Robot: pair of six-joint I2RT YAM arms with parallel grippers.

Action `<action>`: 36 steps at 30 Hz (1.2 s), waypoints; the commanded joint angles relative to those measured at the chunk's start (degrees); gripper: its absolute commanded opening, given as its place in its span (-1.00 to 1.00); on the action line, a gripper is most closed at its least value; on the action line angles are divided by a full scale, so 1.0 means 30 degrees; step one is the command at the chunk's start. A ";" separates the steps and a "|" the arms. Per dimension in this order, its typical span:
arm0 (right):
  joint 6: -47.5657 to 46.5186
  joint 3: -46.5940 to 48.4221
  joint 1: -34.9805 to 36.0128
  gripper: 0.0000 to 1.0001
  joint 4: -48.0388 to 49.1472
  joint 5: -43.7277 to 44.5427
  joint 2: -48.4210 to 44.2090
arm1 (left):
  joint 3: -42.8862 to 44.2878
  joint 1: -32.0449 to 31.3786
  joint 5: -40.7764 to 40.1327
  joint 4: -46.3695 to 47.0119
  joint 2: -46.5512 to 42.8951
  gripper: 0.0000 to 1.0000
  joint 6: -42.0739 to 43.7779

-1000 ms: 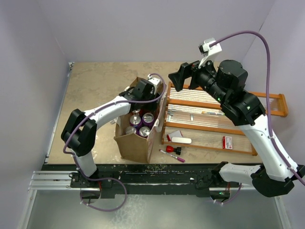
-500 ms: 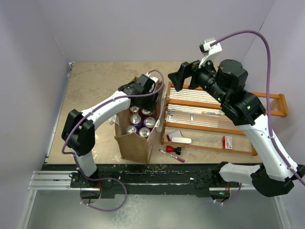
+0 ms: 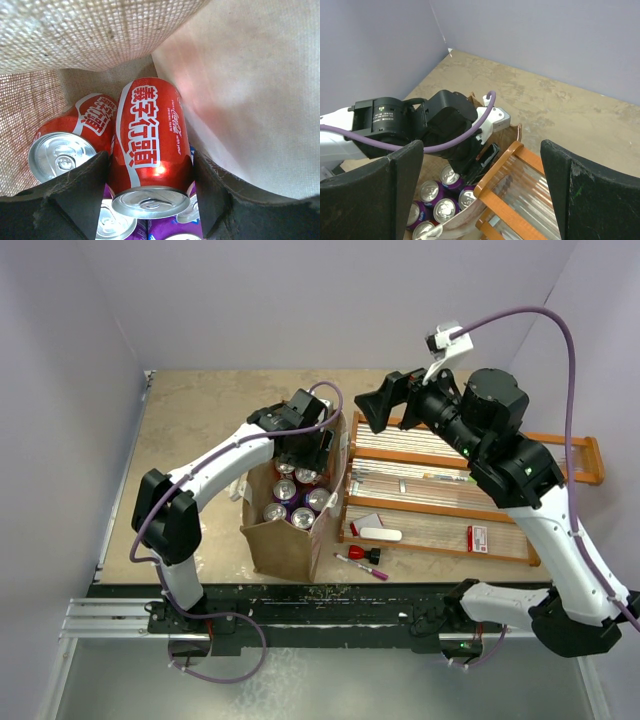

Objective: Take the beverage out of the canvas bag
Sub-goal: Take out the drink from the canvas bag.

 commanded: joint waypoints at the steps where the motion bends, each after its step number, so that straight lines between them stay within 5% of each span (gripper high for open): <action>1: 0.0361 -0.0218 -0.0039 1.00 0.0999 0.0359 -0.0661 | 0.0845 -0.0047 0.0558 -0.0740 -0.0924 -1.00 -0.0628; 36: -0.1350 0.0085 -0.0035 1.00 0.1128 0.0360 0.0588 | 0.0803 -0.0059 0.0385 -0.1175 -0.2494 -1.00 -0.1053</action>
